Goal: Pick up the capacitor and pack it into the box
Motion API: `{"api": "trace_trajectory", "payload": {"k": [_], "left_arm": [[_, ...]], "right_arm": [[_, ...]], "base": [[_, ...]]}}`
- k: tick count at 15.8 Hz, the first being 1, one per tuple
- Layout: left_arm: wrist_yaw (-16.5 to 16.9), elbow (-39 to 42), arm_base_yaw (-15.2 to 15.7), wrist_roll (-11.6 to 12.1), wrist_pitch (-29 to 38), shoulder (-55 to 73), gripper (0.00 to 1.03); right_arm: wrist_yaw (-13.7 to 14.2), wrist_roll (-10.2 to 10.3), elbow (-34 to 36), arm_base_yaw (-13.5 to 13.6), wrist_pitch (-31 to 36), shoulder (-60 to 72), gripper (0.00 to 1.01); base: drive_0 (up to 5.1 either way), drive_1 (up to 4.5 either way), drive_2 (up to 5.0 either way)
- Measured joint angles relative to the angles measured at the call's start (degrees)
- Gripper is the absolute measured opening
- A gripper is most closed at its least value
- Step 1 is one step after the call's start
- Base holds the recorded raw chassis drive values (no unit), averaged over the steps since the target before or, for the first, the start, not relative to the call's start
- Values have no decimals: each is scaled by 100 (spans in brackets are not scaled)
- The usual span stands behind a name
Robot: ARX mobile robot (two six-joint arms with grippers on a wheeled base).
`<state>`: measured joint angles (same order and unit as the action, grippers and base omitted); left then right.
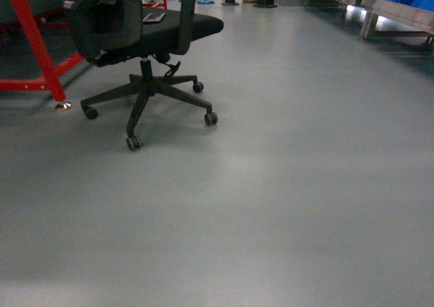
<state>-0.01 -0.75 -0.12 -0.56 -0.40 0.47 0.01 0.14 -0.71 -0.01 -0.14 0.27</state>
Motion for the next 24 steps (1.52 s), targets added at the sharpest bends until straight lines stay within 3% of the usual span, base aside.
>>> {"api": "trace_trajectory", "payload": {"k": [24], "left_arm": [[0, 0, 0, 0, 0, 0, 44]], "right_arm": [[-4, 0, 0, 0, -20, 0, 98]], "base": [[-505, 240, 240]]}}
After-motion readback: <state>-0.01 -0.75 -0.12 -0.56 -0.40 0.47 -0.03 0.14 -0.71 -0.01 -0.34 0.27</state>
